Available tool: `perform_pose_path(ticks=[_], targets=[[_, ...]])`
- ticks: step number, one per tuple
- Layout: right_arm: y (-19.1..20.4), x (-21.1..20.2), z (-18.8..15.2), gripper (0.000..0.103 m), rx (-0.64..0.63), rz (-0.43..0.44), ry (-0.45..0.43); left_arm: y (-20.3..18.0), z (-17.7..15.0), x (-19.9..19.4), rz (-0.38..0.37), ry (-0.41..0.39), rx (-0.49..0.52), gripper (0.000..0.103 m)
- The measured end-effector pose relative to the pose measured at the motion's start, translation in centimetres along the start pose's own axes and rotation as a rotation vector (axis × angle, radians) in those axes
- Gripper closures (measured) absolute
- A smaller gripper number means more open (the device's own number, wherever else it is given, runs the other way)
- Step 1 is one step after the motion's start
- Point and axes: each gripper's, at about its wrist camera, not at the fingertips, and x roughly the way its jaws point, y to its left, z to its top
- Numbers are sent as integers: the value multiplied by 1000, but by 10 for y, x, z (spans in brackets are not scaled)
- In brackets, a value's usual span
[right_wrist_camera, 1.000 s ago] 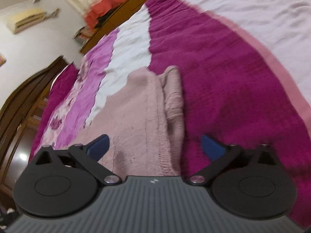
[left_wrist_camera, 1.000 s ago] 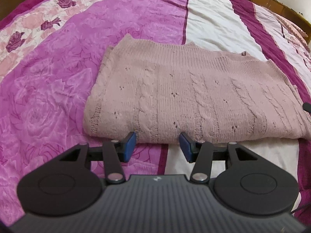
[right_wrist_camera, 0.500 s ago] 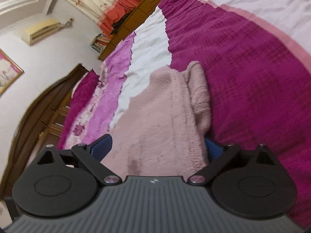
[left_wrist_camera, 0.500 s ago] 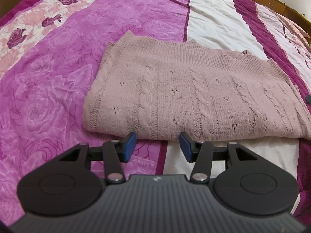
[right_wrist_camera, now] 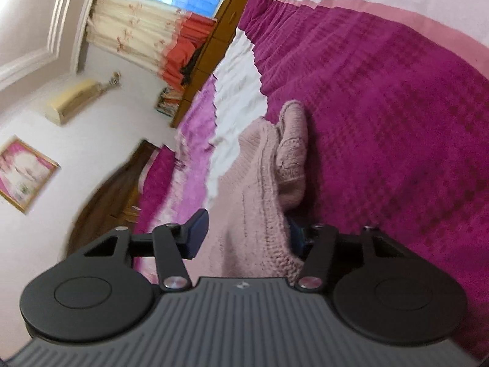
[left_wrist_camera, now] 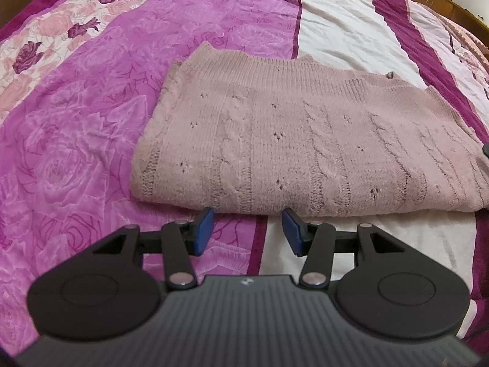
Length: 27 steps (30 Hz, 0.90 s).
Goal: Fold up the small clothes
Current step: 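Grasp the cardigan side edge with the right gripper and lift it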
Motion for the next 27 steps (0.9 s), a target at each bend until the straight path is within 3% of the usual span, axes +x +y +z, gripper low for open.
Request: perform_pose_path(ticks=[4,7,11,15,27], targets=[[8,9,-7,49,-114,-90,12,0,-1,3,15,13,-3,52],[6,16,-5,49,-103,-117,31,-1,-2,5,42,17,15,52],[-3,21,4,49,-42,-89,72,-1,-1,7,49,17,11,52],[-9,18,4,67,-17,-60,63,-2,0,8,55,17,18,52],[-12,13,-2,67,-14,-62,44,-2,-1,9,56,12,19,52]])
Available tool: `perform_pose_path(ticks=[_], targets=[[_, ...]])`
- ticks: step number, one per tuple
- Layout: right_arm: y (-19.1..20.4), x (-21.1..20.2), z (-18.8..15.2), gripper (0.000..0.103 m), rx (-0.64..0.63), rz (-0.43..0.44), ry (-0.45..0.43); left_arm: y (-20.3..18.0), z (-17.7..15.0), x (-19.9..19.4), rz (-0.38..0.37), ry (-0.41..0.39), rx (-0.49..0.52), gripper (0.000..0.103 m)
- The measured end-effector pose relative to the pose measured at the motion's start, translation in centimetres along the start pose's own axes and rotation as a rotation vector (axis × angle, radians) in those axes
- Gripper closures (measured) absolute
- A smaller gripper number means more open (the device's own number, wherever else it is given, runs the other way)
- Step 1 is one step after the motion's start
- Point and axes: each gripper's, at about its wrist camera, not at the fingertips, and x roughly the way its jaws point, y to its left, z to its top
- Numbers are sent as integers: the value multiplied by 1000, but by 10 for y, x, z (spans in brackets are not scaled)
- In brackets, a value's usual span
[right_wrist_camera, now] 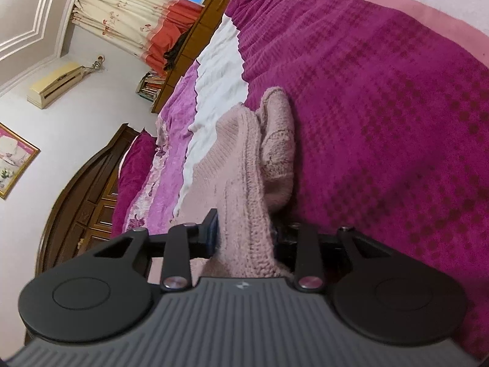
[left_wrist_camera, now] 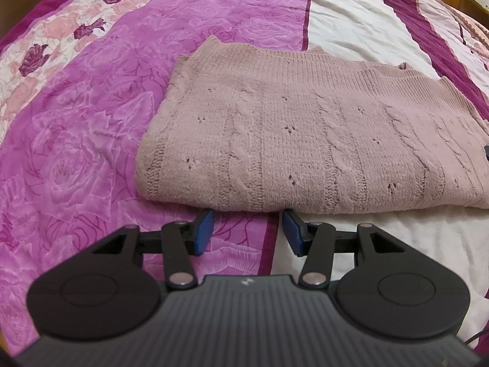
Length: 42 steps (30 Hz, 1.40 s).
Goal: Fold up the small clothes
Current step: 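Grasp the cardigan side edge with the right gripper and lift it, then fold the held side over the cardigan with the right gripper, release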
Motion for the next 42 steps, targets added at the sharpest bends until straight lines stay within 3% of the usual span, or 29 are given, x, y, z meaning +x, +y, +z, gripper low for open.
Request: perform_pose_path(ticks=[12,19,29,36,42], targets=[[10,3,-5,68,-60,-49,-23,-2,-2,-1,10,-2,5,52],[38,-7,-2,78,-146,-37,-70,4,3,-11,21,-10,14,52],[125,-2,0,81,-295,71,-62,38,16,-19,33,3,-10,52],[194,21,-23,82,-394,131,-14,67,24,-21,32,-3,-48,52],[238,43,-45,82,-400,176,17,87,25,-24,15,-11,-85,52]])
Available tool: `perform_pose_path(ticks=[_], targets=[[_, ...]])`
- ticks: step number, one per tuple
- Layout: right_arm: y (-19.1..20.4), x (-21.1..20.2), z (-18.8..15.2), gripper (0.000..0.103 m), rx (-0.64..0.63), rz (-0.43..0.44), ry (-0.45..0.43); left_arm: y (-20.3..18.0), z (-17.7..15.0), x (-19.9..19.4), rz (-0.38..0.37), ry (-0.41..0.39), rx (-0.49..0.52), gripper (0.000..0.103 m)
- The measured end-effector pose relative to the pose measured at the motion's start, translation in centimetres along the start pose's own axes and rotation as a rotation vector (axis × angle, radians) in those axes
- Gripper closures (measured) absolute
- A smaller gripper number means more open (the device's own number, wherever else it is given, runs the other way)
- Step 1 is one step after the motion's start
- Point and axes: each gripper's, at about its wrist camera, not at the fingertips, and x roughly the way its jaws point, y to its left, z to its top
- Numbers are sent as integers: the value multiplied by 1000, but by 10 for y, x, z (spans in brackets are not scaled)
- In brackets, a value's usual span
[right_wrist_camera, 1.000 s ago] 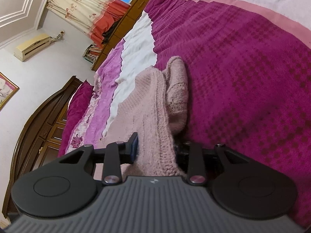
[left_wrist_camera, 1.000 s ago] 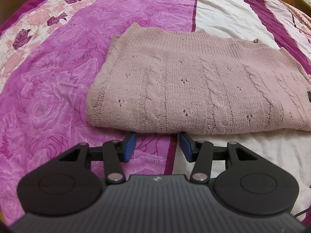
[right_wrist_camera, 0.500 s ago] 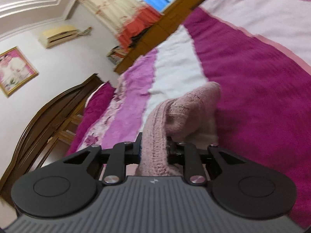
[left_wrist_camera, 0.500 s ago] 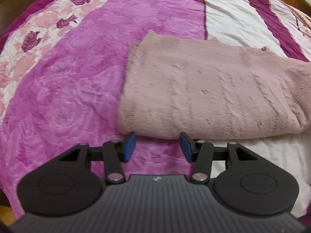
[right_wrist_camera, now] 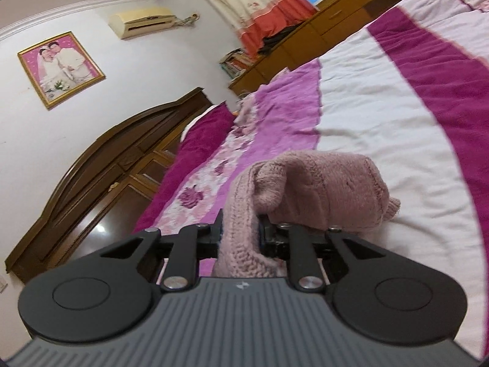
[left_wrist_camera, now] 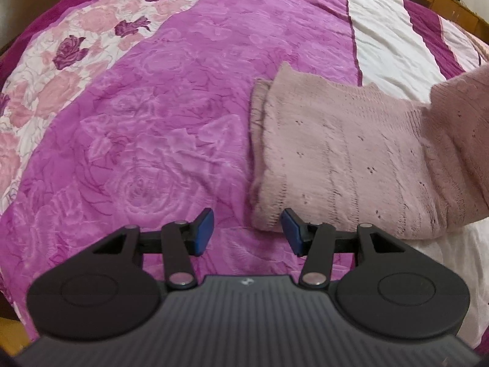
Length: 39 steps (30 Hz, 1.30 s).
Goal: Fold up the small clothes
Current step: 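Fold the held side over the cardigan with the right gripper, release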
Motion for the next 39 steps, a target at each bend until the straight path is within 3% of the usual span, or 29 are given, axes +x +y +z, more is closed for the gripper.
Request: perform_pose_path(ticks=[8,14,22,26,27,30,33,39], targets=[[57,42,-13,82,-36,65,55,21,0,0,-17,-5,-39,52],[82,90,-40,82,-67,59,136,41,0,-7,0,-25,-66,52],[78,143,-96,82,-69,23,317,66,0,-11,28,-45,-115,52],[82,157,-124,80,-171,-8,434,68,2,-8,21,-45,-131,52],[84,158,-130,75,-210,-27,452,68,3,-8,16,-46,-134,52],[95,146,-140,56,-272,-42,423,67,7,-8,-5,-59,-146,52],[99,131,-138,45,-225,-17,381,63,15,-12,-36,-84,-147,52],[92,78,-119,42,-125,7,277,39,32,-22,-96,-144,-89,52]])
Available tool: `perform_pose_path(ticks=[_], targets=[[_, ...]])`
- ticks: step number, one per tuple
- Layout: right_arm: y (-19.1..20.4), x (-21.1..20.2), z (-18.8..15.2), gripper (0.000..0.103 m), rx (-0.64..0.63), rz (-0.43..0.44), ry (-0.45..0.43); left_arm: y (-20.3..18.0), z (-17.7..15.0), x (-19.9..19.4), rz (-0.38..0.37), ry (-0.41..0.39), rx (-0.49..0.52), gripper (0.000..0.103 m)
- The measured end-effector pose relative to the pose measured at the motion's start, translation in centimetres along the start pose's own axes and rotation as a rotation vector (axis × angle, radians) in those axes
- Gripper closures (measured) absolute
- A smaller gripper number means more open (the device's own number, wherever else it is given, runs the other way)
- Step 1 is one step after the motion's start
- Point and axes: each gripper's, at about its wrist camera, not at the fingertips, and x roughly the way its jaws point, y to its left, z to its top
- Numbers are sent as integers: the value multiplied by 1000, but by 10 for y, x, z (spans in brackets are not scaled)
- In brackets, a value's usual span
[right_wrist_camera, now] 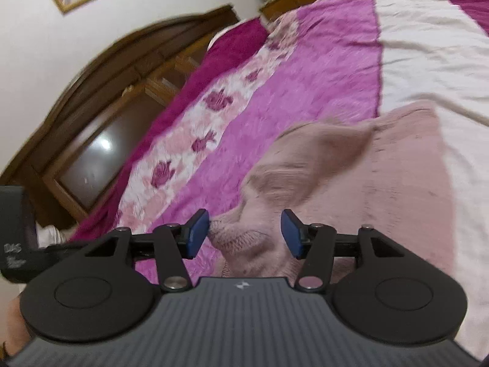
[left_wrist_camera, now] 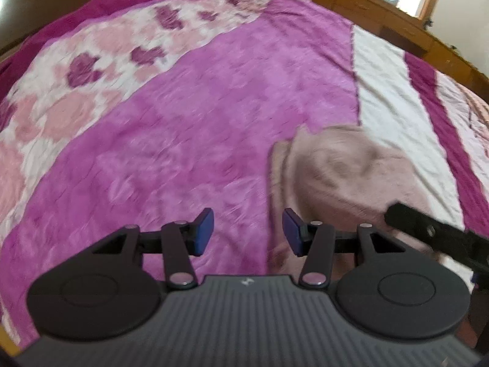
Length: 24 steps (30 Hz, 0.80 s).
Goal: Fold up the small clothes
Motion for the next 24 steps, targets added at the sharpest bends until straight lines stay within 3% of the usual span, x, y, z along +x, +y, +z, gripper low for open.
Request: perform_pose_path(ticks=[9,16,21,24], targets=[[-31,-63,-3,42,-13,-199,-145,-42,25,32,-81,-24,70,52],[-68,-71,-14,42,31,-310,-142,-52,32,83,-79,82,52,52],[-82,-66,-24,41,97,-263,-152,-54,31,103,-69,113,18,52],[-83,-56,-26,41,120,-206,-131,-59,29,103,-23,95,87,67]])
